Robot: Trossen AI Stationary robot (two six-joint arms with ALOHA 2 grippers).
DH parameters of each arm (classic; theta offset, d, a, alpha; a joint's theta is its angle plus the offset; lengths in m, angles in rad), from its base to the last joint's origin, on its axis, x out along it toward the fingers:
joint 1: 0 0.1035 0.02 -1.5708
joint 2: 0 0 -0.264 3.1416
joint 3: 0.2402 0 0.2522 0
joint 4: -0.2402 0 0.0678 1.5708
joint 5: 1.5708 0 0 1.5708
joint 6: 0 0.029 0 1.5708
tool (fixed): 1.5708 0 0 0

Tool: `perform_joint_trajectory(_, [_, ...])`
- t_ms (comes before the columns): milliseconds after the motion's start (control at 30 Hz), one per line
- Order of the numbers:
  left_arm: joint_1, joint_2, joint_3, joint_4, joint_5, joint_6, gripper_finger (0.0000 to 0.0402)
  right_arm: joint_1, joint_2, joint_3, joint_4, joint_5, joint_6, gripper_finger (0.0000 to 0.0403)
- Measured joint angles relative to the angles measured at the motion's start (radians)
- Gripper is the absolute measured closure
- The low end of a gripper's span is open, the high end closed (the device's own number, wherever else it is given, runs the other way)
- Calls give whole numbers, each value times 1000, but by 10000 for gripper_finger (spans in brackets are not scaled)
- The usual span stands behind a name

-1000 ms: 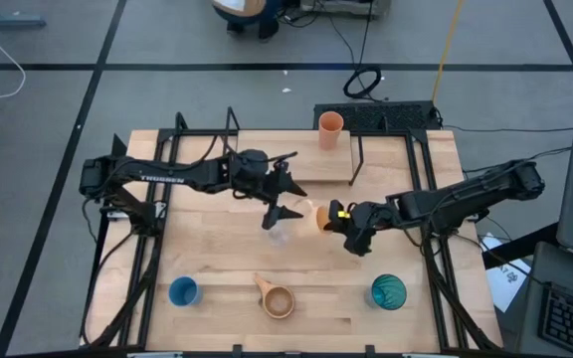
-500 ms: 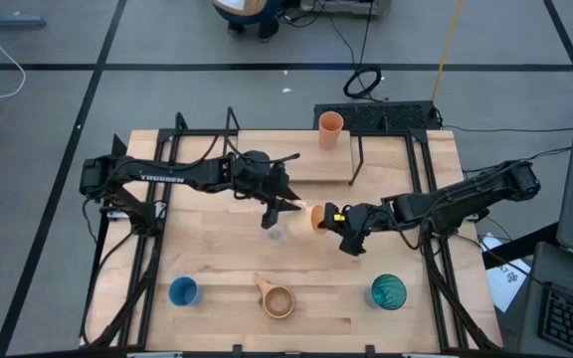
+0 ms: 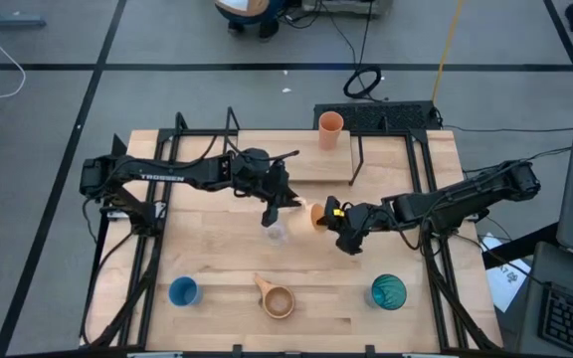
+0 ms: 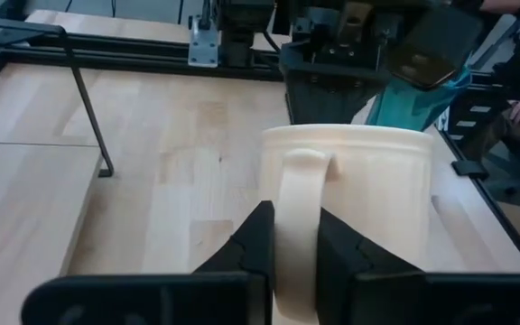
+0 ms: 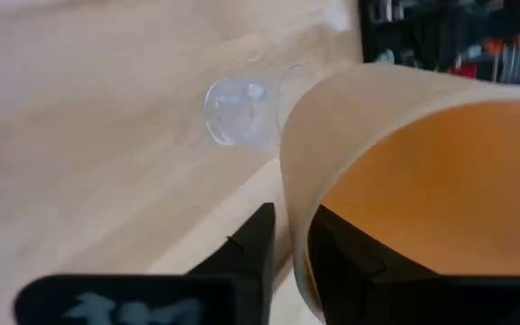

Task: Stack small to large cups/mugs on shelf
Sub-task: Put the light pink mug on the shelf

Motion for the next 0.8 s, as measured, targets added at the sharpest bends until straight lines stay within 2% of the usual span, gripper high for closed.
perform_joint_trajectory(200, [3, -43, 2, -10, -7, 18, 360, 18, -26, 0, 81, 73, 233, 256])
perform_joint_trajectory(433, [11, -138, 1, -94, -91, 63, 365, 50, -87, 0, 165, 165, 387, 137])
perform_joint_trajectory(500, [13, -179, 1, -131, -126, 67, 384, 54, -107, 0, 222, 186, 448, 110])
perform_joint_trajectory(633, [13, -266, 2, -143, -177, 70, 395, 57, -154, 0, 289, 210, 626, 75])
perform_joint_trajectory(800, [13, -379, 1, -171, -235, 82, 395, 57, -194, 0, 288, 211, 817, 60])
